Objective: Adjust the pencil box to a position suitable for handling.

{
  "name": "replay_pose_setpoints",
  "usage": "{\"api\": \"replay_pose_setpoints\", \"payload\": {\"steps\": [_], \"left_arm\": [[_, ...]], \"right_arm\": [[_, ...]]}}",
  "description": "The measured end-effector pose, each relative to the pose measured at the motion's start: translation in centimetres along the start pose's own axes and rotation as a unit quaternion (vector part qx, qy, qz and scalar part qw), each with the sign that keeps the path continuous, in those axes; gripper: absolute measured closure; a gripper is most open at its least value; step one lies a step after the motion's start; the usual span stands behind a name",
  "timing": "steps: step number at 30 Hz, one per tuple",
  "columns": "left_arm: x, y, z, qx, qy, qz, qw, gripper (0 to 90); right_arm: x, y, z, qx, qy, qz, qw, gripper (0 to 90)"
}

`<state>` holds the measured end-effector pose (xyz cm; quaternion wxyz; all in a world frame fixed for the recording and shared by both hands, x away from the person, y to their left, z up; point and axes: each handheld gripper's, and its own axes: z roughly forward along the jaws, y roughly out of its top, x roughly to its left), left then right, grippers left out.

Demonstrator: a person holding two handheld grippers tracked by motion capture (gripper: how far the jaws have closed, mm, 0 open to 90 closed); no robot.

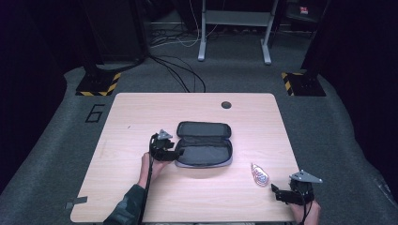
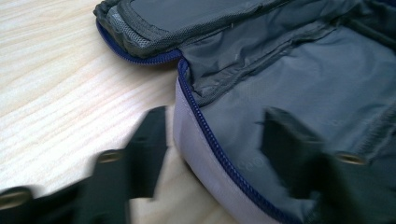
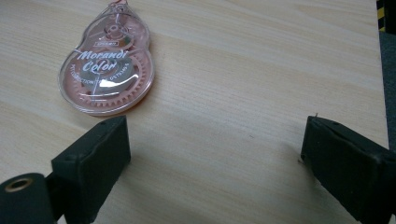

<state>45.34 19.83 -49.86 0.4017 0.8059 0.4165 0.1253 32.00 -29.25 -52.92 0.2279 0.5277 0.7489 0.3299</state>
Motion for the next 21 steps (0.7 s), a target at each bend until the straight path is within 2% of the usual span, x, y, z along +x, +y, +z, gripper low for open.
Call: {"api": "replay_pose_setpoints", "payload": {"steps": [2, 3, 6, 8, 11, 14, 20, 21], "left_arm": [[0.0, -0.1, -0.6, -0.01, 0.001, -0.006, 0.9999, 26.7], [0.2, -0.2, -1.0, -0.005, -0.002, -0.001, 1.0, 22.8], [0.3, -0.6, -2.2, -0.014, 0.004, 0.0, 0.9999, 15.4], [0.4, -0.9, -2.9, -0.024, 0.011, 0.0, 0.9997, 13.8], [0.8, -1.5, -4.1, -0.02, 0.005, -0.001, 0.9998, 8.5], [0.9, -2.2, -5.2, -0.016, 0.008, -0.001, 0.9998, 6.0], [1.2, -4.1, -6.9, 0.002, 0.032, 0.008, 0.9994, 3.1], [1.2, -4.4, -7.1, 0.002, 0.043, 0.009, 0.9991, 2.8]], "right_arm": [[0.0, 0.0, 0.0, 0.0, 0.0, 0.0, 1.0, 7.7], [0.0, 0.0, 0.0, 0.0, 0.0, 0.0, 1.0, 7.7], [0.0, 0.0, 0.0, 0.0, 0.0, 0.0, 1.0, 7.7], [0.0, 0.0, 0.0, 0.0, 0.0, 0.0, 1.0, 7.7], [0.0, 0.0, 0.0, 0.0, 0.0, 0.0, 1.0, 7.7], [0.0, 0.0, 0.0, 0.0, 0.0, -0.001, 1.0, 7.7], [0.0, 0.0, 0.0, -0.001, 0.0, -0.002, 1.0, 7.7], [0.0, 0.0, 0.0, 0.002, -0.001, -0.002, 1.0, 7.7]]}}
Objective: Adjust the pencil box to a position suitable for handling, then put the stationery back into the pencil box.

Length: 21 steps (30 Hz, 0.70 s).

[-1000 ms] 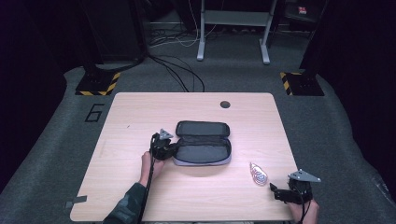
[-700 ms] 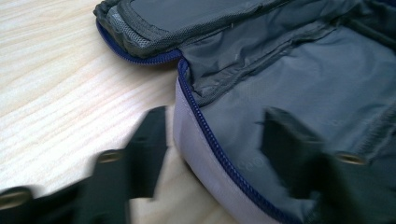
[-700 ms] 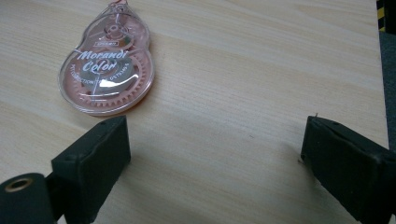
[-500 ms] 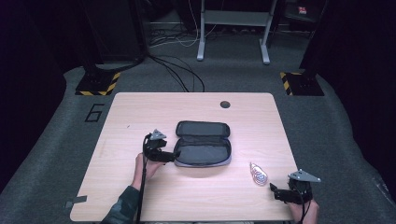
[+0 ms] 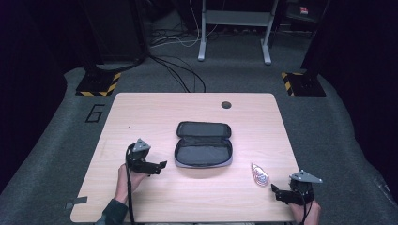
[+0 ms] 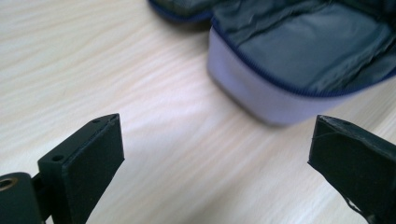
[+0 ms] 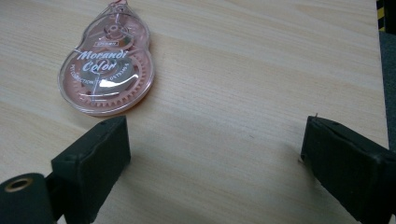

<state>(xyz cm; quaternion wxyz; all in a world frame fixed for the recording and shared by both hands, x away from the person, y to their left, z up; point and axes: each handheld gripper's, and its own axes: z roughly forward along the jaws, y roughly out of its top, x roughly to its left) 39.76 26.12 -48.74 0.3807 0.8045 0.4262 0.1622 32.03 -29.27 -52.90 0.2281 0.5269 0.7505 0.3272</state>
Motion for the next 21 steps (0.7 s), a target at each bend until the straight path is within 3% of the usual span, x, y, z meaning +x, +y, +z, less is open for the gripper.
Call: {"api": "replay_pose_setpoints", "payload": {"steps": [5, 11, 16, 19, 21], "left_arm": [[0.2, -1.7, -0.7, 0.019, 0.029, 0.006, 0.9994, 1.3], [0.7, -3.9, -1.0, 0.055, 0.044, 0.009, 0.9975, 0.4], [0.7, -5.4, -0.9, 0.049, 0.059, 0.001, 0.9971, 0.4], [0.8, -5.8, -0.8, 0.052, 0.06, 0.007, 0.9968, 0.4], [0.8, -6.0, -0.7, 0.036, 0.061, 0.001, 0.9975, 0.3]], "right_arm": [[0.0, 0.0, 0.0, 0.0, 0.0, -0.003, 1.0, 7.5], [0.0, 0.0, 0.1, 0.0, 0.0, -0.003, 1.0, 7.4], [0.0, 0.1, 0.1, 0.0, 0.0, -0.002, 1.0, 7.4], [0.1, 0.1, 0.1, 0.001, 0.0, -0.001, 1.0, 7.4], [0.0, 0.1, 0.1, 0.0, 0.0, -0.002, 1.0, 7.4]]}}
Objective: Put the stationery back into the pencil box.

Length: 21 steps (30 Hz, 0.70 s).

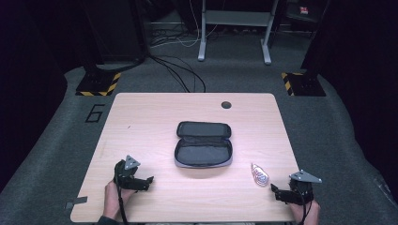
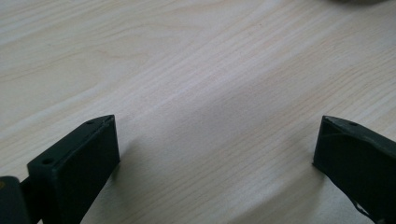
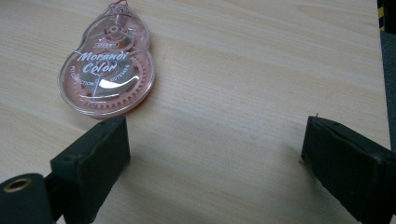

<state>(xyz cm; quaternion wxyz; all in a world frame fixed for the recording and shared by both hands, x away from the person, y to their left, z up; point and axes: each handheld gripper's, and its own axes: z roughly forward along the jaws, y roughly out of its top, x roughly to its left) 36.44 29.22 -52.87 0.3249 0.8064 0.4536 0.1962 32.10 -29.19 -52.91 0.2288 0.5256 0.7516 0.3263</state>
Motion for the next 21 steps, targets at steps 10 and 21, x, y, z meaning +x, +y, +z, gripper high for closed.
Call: {"api": "replay_pose_setpoints", "payload": {"steps": [10, 21], "left_arm": [[-0.1, -0.3, 0.0, -0.011, 0.004, -0.003, 0.9999, 0.2], [-0.2, 0.1, 0.4, -0.01, -0.007, 0.013, 0.9998, 0.8]], "right_arm": [[0.3, 0.2, -0.3, -0.001, 0.02, 0.029, 0.9994, 0.0], [3.9, 2.4, 0.7, -0.005, 0.045, -0.016, 0.9988, 0.0]]}}
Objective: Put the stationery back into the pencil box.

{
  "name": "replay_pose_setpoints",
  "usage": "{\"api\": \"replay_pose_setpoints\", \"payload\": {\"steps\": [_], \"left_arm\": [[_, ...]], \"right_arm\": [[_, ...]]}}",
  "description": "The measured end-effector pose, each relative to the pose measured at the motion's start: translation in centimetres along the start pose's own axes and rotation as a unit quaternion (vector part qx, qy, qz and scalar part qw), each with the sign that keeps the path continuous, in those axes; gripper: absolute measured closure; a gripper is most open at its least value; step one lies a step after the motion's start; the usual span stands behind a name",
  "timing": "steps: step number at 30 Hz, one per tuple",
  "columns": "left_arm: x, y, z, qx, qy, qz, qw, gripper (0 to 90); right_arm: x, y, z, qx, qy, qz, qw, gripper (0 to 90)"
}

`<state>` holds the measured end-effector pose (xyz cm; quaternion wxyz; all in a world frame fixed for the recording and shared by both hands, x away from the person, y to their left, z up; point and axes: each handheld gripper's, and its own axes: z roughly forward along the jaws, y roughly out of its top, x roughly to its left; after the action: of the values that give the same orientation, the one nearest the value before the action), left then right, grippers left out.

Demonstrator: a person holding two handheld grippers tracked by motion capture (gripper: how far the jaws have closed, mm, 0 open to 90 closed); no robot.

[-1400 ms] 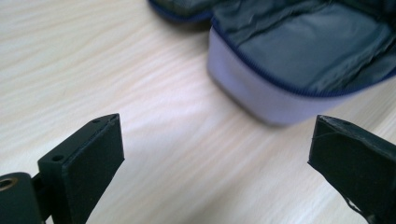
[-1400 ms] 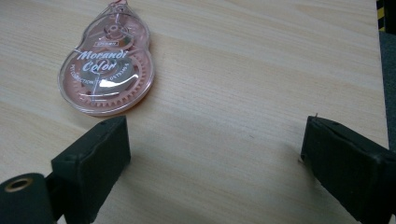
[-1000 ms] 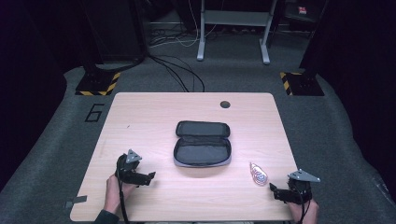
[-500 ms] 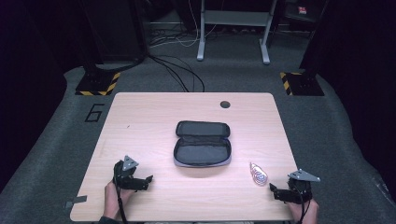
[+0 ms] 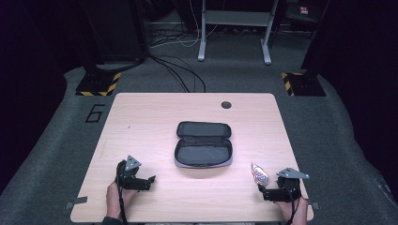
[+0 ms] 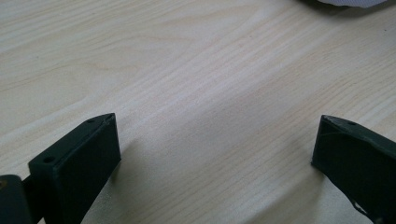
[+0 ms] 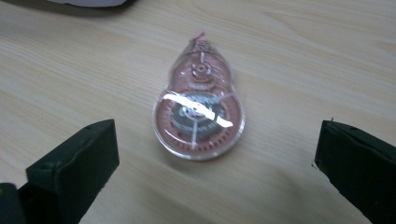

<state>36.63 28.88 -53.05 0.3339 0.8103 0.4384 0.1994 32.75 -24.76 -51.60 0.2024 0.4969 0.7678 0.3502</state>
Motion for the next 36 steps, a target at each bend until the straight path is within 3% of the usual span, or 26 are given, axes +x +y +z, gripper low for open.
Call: {"api": "replay_pose_setpoints", "payload": {"steps": [3, 7, 9, 14, 19, 36], "left_arm": [[0.0, 0.0, 0.0, -0.001, -0.001, -0.001, 1.0, 0.8], [0.0, 0.0, 0.0, -0.001, 0.0, -0.002, 1.0, 0.9], [0.0, 0.0, 0.0, -0.002, 0.0, -0.002, 1.0, 0.9], [0.0, 0.0, 0.0, -0.001, 0.0, -0.002, 1.0, 0.9], [0.0, 0.0, 0.0, -0.001, 0.001, -0.002, 1.0, 1.0], [0.0, 0.0, 0.0, 0.0, -0.001, -0.003, 1.0, 1.4]], "right_arm": [[0.5, 0.5, 0.7, 0.008, -0.008, -0.014, 0.9998, 0.0], [1.1, 1.1, 1.6, 0.023, -0.013, -0.028, 0.9993, 8.4], [1.3, 1.2, 2.0, 0.02, -0.018, -0.021, 0.9994, 13.9], [1.5, 1.5, 2.6, 0.015, -0.018, -0.031, 0.9993, 21.7], [1.3, 1.6, 2.5, 0.015, -0.001, -0.025, 0.9996, 38.3], [1.4, 1.7, 1.5, -0.016, 0.0, -0.008, 0.9998, 39.4]]}}
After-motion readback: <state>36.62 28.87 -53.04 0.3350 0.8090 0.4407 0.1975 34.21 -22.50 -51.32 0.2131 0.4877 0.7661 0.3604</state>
